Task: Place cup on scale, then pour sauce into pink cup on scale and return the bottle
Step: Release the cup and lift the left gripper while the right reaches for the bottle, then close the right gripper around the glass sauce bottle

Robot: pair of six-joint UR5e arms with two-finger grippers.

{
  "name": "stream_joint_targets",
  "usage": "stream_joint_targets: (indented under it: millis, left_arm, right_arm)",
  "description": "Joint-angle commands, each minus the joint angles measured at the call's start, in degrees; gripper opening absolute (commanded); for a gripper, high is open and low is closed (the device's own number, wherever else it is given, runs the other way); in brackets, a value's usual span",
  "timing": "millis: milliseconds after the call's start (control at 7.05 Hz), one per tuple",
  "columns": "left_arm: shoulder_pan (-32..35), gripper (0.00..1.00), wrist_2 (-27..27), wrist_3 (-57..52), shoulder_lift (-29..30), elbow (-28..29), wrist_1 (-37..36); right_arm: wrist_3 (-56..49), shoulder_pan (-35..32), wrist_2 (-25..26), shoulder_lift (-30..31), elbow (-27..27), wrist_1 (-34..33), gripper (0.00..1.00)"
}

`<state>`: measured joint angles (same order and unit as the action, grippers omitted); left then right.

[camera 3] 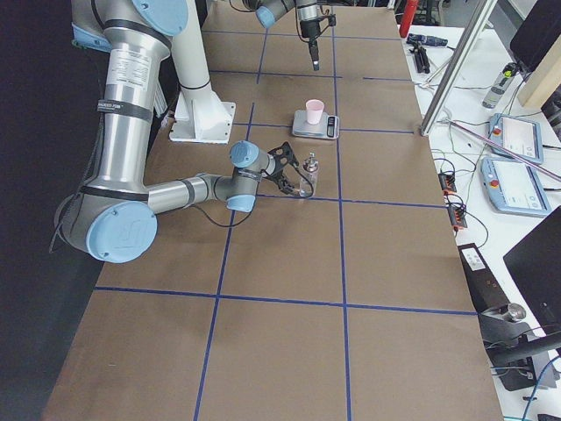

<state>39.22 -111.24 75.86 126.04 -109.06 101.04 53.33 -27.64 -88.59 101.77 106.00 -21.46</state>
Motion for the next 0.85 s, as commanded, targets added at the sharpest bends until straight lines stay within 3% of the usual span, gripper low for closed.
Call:
stream_joint_targets:
  millis: [0, 284, 567, 709]
  left_arm:
    - [0.15, 0.50, 0.06, -0.36, -0.79, 0.07, 0.12]
    - [0.50, 0.50, 0.06, -0.45, -0.80, 0.25, 0.12]
    - [0.51, 0.50, 0.06, -0.54, -0.89, 0.33, 0.12]
    - [0.51, 0.50, 0.06, -0.54, -0.89, 0.34, 0.12]
  right_arm:
    - [1.32, 15.55, 30.13, -0.08, 1.39, -7.22, 1.00]
    - [8.93, 15.86, 36.08, 0.01, 2.46, -9.12, 1.00]
    - [11.00, 15.95, 43.55, 0.27, 0.62, -9.12, 1.00]
    - [13.87, 15.95, 44.90, 0.19, -0.69, -9.12, 1.00]
